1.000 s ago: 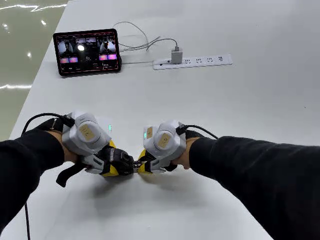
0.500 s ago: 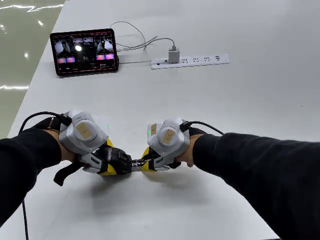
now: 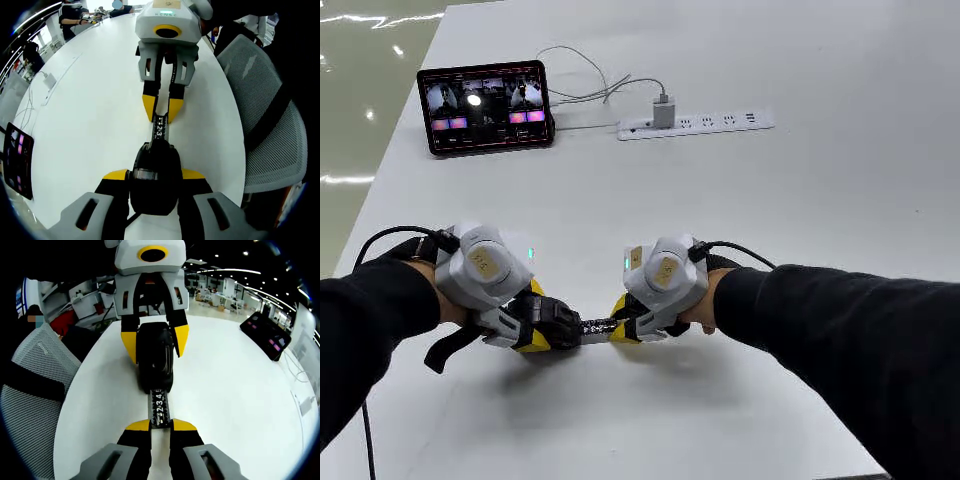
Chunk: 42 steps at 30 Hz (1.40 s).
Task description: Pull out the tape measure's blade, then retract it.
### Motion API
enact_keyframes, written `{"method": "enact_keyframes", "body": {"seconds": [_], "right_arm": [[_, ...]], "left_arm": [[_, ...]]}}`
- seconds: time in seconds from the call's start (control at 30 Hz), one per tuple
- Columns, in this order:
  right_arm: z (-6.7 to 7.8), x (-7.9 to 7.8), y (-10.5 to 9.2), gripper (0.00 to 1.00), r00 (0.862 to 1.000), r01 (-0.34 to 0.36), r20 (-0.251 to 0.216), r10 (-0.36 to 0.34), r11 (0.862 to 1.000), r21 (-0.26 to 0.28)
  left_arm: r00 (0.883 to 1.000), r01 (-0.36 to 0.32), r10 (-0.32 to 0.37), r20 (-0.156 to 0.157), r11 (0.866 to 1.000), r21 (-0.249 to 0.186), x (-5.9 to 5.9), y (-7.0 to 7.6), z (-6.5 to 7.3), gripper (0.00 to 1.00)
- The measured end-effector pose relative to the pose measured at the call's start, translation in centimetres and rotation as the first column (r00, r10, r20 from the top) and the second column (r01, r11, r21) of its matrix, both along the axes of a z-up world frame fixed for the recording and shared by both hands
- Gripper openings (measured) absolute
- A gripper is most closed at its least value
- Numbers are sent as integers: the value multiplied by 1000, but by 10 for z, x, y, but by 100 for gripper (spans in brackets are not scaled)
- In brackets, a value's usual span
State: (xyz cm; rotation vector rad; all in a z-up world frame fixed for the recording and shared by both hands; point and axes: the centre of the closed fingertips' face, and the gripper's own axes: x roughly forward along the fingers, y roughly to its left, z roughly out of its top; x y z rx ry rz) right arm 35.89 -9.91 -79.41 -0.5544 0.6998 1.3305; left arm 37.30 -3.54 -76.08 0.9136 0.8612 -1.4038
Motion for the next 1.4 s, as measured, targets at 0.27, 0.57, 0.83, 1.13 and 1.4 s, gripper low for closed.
{"method": "enact_keyframes", "body": {"seconds": [0.27,0.57,0.83,1.13,1.4], "right_arm": [[0,0,-9,8,1000,8,-4,-8,1000,-7],[0,-2,-16,8,1000,12,-10,-12,1000,-17],[0,-2,-29,8,1000,27,-11,-27,999,-18],[0,-2,-38,8,999,45,-13,-45,999,-26],[0,-4,-44,8,998,53,-16,-53,998,-32]], "left_arm": [[1000,0,0,-2,1000,3,0,0,0,31],[1000,0,0,-1,1000,5,0,0,0,31],[1000,-2,2,-1,1000,1,-1,-1,0,31],[1000,-4,4,-4,1000,-5,-1,-2,1,31],[1000,0,0,-1,1000,-6,-1,-2,1,31]]}}
